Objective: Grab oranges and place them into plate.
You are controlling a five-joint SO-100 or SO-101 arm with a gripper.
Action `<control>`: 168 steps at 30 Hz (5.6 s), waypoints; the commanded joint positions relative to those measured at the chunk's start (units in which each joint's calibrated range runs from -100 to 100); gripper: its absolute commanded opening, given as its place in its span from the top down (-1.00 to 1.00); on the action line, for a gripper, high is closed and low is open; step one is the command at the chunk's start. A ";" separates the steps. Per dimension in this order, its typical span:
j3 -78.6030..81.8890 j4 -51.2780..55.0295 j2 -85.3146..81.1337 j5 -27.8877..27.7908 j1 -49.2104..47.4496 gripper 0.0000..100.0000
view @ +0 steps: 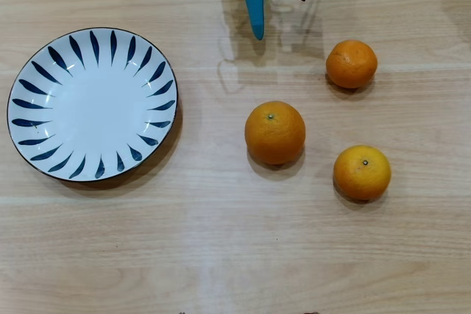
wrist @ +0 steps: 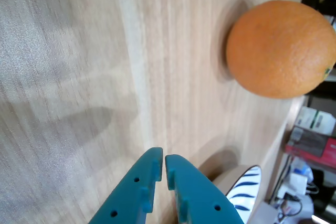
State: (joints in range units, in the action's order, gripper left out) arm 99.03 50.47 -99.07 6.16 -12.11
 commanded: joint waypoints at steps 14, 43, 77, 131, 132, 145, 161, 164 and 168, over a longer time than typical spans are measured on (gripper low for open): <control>0.79 0.02 -0.59 0.12 2.36 0.96; 0.79 0.19 -0.76 0.07 2.28 0.96; -28.00 9.39 20.03 -0.35 1.47 0.96; -111.57 20.30 108.71 24.32 -6.11 -0.02; -111.48 20.30 109.21 25.10 -6.11 -0.02; -112.29 19.27 117.50 27.77 -5.22 -0.02; -115.10 10.94 124.17 27.25 -3.37 0.24; -115.10 10.94 124.26 27.20 -3.21 0.30; -115.10 11.62 123.50 27.20 -2.72 0.32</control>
State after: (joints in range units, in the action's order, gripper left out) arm -13.41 62.62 25.35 33.65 -16.25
